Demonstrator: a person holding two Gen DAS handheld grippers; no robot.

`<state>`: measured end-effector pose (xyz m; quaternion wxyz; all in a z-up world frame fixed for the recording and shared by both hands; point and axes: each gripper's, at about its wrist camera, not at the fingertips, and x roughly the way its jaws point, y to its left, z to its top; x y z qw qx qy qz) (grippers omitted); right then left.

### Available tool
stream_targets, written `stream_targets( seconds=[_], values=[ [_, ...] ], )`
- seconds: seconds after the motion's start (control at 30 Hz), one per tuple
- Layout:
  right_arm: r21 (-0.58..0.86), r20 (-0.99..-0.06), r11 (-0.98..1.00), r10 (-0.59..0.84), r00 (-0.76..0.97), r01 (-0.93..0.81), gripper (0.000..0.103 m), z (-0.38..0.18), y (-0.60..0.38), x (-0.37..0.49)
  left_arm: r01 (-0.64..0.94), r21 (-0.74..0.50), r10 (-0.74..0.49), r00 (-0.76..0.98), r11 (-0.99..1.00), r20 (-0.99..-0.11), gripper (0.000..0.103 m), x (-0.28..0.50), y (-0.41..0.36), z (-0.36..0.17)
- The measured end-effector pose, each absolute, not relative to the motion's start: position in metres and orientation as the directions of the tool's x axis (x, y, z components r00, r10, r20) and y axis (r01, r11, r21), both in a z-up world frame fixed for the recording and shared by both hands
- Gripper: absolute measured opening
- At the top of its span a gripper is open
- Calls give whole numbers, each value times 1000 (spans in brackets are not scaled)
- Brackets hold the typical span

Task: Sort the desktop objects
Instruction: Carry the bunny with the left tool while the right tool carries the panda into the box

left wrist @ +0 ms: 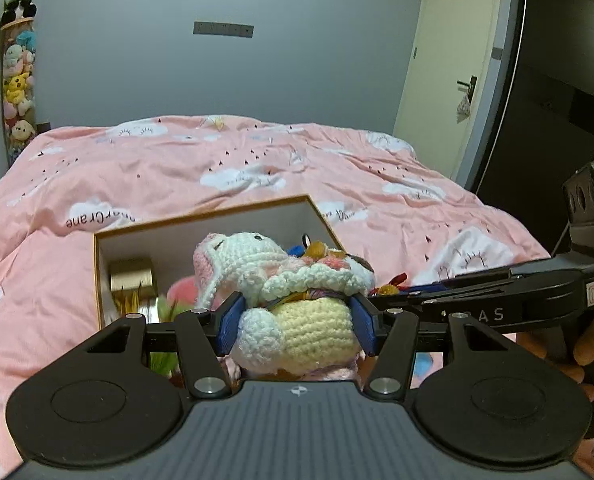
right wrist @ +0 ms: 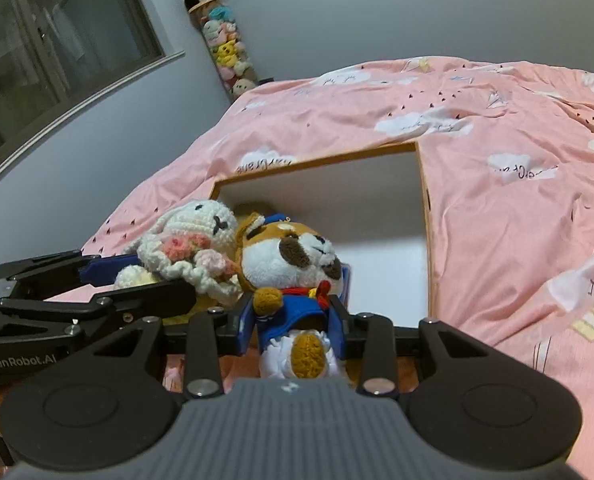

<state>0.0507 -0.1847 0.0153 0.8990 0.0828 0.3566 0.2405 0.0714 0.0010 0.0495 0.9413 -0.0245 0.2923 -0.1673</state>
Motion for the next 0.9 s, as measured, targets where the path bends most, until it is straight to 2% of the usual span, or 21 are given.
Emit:
stream_targets(
  seconds=[0.17, 0.5, 0.7, 0.9],
  values=[
    [326, -589, 879, 477, 653, -348, 39, 16, -186, 68, 307, -135, -331, 790, 942, -516, 65, 87, -1, 49],
    [340, -575, 885, 464, 674, -318, 39, 16, -190, 99, 318, -104, -322, 776, 942, -542, 65, 126, 6, 46],
    [357, -561, 882, 467, 684, -309, 39, 16, -189, 121, 282, -111, -298, 804, 953, -514, 65, 157, 32, 60],
    [405, -559, 873, 472, 682, -273, 39, 8, -187, 147, 325, -93, -324, 787, 941, -525, 65, 180, 32, 53]
  ],
)
